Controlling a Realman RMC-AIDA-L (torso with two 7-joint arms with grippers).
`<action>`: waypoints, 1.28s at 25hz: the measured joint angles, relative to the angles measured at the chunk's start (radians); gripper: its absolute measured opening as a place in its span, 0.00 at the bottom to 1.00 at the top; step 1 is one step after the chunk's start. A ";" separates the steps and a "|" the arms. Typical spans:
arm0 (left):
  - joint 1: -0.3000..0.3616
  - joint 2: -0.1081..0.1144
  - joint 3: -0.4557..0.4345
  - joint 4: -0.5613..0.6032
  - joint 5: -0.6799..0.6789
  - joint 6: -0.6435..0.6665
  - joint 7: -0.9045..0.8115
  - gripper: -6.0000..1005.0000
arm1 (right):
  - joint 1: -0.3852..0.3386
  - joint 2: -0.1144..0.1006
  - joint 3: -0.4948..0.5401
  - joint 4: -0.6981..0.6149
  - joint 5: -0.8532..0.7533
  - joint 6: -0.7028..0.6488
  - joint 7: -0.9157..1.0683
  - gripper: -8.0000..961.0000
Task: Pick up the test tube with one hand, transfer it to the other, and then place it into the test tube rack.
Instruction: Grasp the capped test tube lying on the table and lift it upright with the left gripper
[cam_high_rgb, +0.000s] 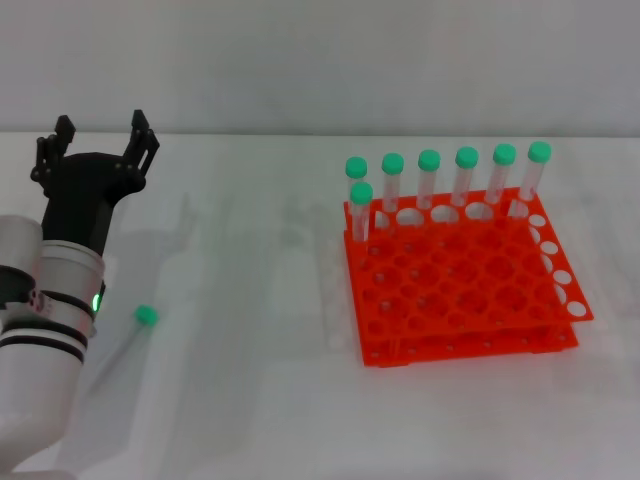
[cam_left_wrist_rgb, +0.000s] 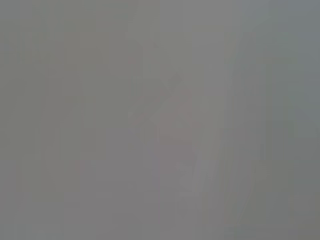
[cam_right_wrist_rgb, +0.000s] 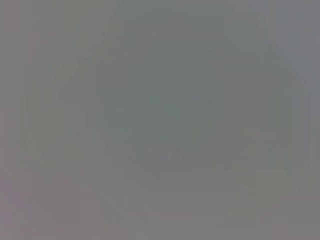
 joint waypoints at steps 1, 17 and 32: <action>0.002 0.001 -0.002 0.014 -0.001 0.008 0.000 0.88 | 0.000 0.000 0.002 0.000 0.000 0.001 0.000 0.91; 0.016 0.036 -0.348 0.279 0.194 0.537 0.005 0.88 | 0.001 -0.001 -0.001 0.001 0.000 0.008 0.000 0.91; 0.060 0.015 -0.939 0.772 0.551 1.620 0.133 0.88 | 0.009 -0.003 0.001 0.003 0.000 0.013 -0.001 0.90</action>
